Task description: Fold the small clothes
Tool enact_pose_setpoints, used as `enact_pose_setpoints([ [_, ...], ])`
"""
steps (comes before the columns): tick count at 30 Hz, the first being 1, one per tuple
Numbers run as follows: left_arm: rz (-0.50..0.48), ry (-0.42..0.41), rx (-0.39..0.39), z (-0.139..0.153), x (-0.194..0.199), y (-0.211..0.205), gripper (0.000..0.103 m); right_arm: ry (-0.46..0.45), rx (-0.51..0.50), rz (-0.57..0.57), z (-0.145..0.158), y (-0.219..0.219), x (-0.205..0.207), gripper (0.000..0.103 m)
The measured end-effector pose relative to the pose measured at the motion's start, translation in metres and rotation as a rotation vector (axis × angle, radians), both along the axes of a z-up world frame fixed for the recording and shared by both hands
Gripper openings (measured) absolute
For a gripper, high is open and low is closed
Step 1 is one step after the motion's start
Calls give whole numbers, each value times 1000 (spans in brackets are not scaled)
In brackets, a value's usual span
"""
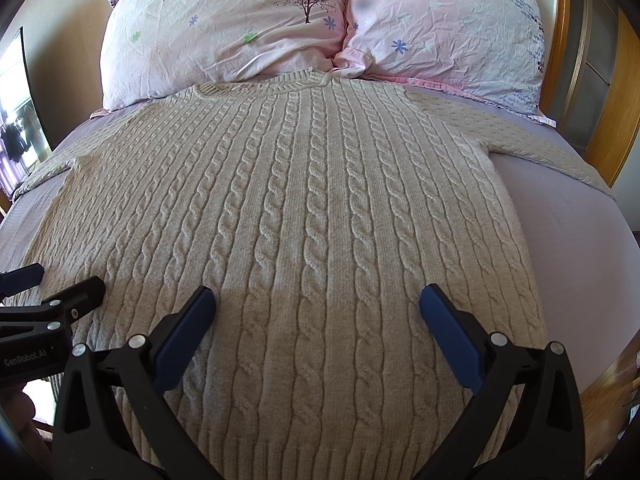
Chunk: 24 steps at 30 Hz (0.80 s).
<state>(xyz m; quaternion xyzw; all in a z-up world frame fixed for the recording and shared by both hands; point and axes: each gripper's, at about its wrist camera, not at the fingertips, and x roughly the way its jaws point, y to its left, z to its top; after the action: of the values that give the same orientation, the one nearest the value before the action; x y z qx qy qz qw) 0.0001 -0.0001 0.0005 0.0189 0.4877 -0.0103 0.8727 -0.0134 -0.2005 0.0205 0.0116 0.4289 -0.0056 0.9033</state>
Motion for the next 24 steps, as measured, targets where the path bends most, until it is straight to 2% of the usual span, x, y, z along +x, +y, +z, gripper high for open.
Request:
enact_pose_setpoints([
  [16,-1,-1,1,0,0,0,102,0,-1,1,0,0,1,101],
  [17,-2,0,1,7,2,2,102,0,-1,4,0,0,0,101],
  [22,-17,3,4,6,2,4,102,-36,22,97,1,-8,1,101],
  [24,-26,-5,3,7,2,1,102,-27,96,135,9,-22,5,101],
])
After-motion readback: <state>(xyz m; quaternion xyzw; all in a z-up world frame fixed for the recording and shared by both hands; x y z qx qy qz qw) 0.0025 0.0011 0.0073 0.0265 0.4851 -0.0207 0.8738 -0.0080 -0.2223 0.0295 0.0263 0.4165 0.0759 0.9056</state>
